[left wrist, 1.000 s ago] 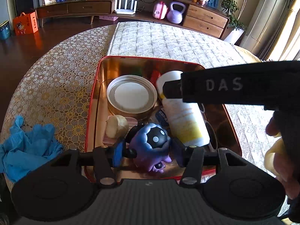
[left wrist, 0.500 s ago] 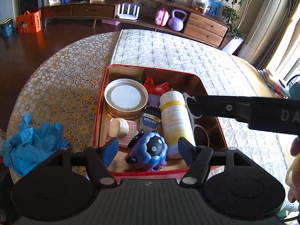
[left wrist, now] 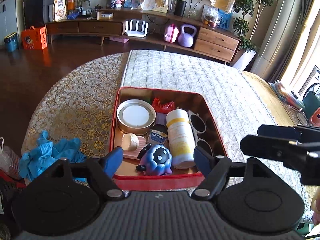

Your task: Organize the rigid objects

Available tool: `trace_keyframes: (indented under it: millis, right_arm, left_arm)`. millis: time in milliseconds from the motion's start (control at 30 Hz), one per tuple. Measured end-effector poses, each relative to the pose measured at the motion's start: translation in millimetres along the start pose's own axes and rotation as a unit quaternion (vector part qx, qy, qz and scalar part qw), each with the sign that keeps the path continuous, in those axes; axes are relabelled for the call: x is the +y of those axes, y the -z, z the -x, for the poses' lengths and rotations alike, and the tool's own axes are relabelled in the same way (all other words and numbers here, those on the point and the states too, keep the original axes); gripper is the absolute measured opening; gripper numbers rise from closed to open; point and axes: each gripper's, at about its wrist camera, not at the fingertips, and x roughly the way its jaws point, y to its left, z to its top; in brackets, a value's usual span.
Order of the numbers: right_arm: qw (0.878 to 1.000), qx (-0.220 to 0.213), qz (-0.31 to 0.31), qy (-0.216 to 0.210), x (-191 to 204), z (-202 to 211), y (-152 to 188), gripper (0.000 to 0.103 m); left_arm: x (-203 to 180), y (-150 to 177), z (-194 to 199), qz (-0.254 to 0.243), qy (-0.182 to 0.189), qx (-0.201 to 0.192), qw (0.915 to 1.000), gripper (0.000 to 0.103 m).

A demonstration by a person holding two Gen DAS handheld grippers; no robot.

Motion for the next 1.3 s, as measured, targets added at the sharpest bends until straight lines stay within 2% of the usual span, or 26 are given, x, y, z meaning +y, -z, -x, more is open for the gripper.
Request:
trace_keyframes:
  millis: [233, 300, 467, 600, 700, 767, 967, 1300]
  right_arm:
    - [0.999, -0.030, 0.023, 0.009, 2.6, 24.8, 14.6, 0.083]
    - [0.999, -0.038, 0.024, 0.015, 1.2, 30.7, 19.1, 0.086]
    - [0.998, -0.052, 0.018, 0.022, -4.3, 42.4, 29.6, 0.095]
    - [0.997, -0.070, 0.016, 0.022, -5.3, 52.7, 38.1, 0.103]
    - [0.997, -0.076, 0.015, 0.024, -6.0, 58.5, 42.8, 0.103]
    - [0.997, -0.077, 0.009, 0.026, -7.1, 61.5, 45.9, 0.103]
    - [0.996, -0.081, -0.012, 0.035, -10.5, 71.2, 54.0, 0.103]
    - [0.994, -0.091, -0.009, 0.057, -4.4, 82.2, 65.5, 0.103]
  left_arm:
    - [-9.4, 2.9, 22.0, -0.010, 0.005, -0.023, 0.9997, 0.079]
    - [-13.4, 5.0, 26.8, -0.017, 0.005, -0.029, 0.9994, 0.083]
    - [-22.2, 10.8, 38.2, -0.029, 0.011, -0.036, 0.9989, 0.084]
    - [-28.1, 16.2, 44.0, -0.036, -0.001, -0.037, 0.9987, 0.087]
    - [-29.9, 19.8, 48.2, -0.034, 0.001, -0.037, 0.9987, 0.089]
    - [-30.7, 21.3, 50.6, -0.031, 0.004, -0.037, 0.9989, 0.103]
    - [-35.0, 24.7, 60.4, -0.021, 0.007, -0.041, 0.9989, 0.103]
    - [-44.9, 33.3, 74.4, -0.016, 0.001, -0.047, 0.9988, 0.103]
